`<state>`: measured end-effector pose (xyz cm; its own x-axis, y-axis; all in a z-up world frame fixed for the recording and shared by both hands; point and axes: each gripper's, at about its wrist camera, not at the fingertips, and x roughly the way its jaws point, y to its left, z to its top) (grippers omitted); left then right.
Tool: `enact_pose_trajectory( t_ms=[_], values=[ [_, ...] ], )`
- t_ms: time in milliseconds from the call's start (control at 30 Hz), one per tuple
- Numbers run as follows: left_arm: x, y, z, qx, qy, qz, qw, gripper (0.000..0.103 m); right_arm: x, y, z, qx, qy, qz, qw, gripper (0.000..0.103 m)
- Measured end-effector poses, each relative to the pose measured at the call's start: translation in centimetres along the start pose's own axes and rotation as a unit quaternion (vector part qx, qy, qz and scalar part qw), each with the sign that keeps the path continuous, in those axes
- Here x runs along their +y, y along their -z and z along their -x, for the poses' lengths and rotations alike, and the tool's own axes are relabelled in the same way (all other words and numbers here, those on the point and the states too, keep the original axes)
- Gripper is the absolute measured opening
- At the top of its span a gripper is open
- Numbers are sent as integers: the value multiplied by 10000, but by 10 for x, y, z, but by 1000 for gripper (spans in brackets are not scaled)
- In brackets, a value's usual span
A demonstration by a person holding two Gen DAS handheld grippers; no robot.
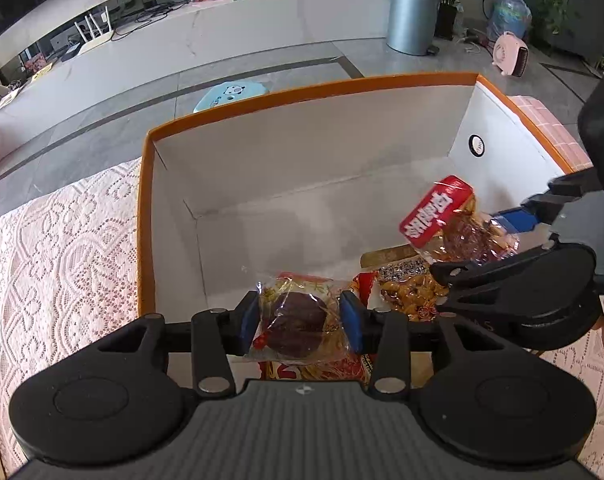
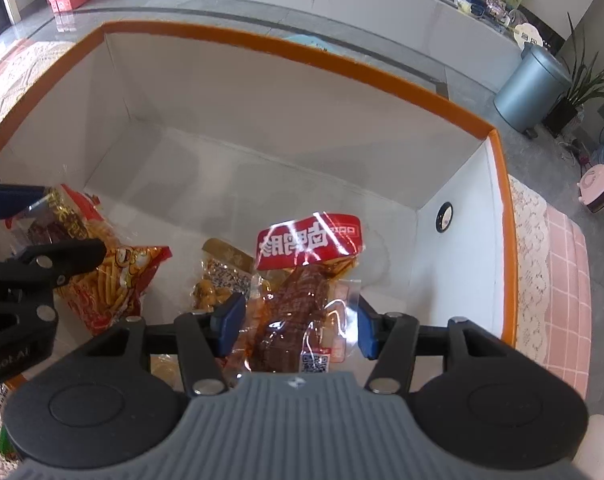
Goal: Organize snacks
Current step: 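Carry both packs into the orange box and open both tools to release, then withdraw both tools from the box toward the remaining snacks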
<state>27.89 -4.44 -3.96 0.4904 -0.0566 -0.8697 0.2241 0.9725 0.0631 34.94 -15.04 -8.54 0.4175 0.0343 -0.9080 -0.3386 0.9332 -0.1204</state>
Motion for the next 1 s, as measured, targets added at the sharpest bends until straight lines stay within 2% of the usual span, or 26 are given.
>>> enact_pose_trajectory(
  t_ms=[300, 333, 400, 500, 667, 867, 1000],
  values=[
    [3, -1, 3, 25, 103, 51, 9999, 64, -1, -5, -1, 53, 81, -84, 9999, 56],
    [3, 0, 4, 12, 62, 43, 10000, 66, -2, -5, 1, 26, 65, -92, 9999, 57],
    [2, -1, 10, -62, -66, 32, 10000, 76, 3, -4, 8, 0, 83, -102, 9999, 58],
    [4, 0, 21, -205, -127, 37, 9997, 77, 4, -2, 18, -79, 145, -89, 9998, 62],
    [7, 4, 53, -501, -123, 84, 9986, 77, 0, 6, 47, -274, 167, -185, 9993, 64],
    [7, 21, 99, -909, -151, 196, 9956, 83, -8, 21, 98, -624, -125, -552, 9964, 65],
    [4, 39, 132, -1258, -148, 241, 9917, 84, -9, 39, 136, -1017, -380, -788, 9910, 68]
  ],
)
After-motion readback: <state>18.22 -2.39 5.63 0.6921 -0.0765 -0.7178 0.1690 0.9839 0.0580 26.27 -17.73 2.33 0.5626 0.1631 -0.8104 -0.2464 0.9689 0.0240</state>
